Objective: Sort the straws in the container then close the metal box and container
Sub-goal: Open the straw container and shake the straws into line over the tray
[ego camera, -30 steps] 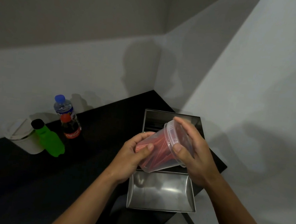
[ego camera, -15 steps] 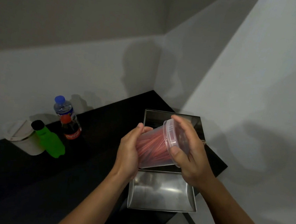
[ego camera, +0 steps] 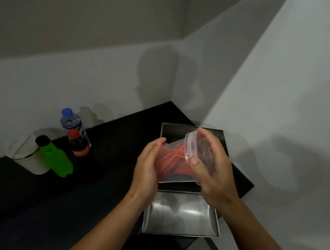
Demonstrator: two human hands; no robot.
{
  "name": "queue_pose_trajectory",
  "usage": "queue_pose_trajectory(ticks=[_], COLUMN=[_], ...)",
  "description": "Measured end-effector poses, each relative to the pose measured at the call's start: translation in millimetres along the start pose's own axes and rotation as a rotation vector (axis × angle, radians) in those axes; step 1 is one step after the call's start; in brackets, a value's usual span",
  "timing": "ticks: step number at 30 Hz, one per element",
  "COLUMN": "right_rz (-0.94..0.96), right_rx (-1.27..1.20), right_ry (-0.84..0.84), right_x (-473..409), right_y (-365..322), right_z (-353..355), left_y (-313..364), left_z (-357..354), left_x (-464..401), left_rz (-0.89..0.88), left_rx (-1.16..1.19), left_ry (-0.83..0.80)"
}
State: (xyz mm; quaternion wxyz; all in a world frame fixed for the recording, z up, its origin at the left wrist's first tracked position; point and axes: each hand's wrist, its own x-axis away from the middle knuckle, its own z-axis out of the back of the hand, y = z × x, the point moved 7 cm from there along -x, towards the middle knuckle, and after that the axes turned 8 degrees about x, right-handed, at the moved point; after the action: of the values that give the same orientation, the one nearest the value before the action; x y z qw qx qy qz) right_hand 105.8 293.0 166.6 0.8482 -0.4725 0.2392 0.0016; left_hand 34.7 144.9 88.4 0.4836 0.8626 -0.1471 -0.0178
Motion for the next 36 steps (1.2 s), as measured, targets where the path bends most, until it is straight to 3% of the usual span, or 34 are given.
queue_pose_trajectory(ticks=[4, 10, 23, 26, 33, 36], right_rz=[0.197, 0.292, -0.083, -0.151, -0.309, -0.315], right_rx=[0.156, 0.212, -0.082, -0.11, -0.139, -0.103], right_ry=[-0.082, -0.115, -0.026, -0.062, -0.181, -0.111], right_x=[0, 3, 8, 10, -3, -7], right_y=[-5, -10, 16, 21, 49, 58], right_z=[-3, -10, -35, -39, -18, -15], left_y=[-5, 0, -10, -14, -21, -16], left_z=[1, 1, 24, 27, 26, 24], left_x=[-4, -4, -4, -6, -14, -11], left_rz=[0.201, 0.126, -0.138, -0.107, 0.157, 0.078], left_rx=[0.056, -0.011, -0.154, -0.15, -0.092, -0.265], left_ry=[-0.039, -0.003, 0.123, 0.118, -0.005, 0.006])
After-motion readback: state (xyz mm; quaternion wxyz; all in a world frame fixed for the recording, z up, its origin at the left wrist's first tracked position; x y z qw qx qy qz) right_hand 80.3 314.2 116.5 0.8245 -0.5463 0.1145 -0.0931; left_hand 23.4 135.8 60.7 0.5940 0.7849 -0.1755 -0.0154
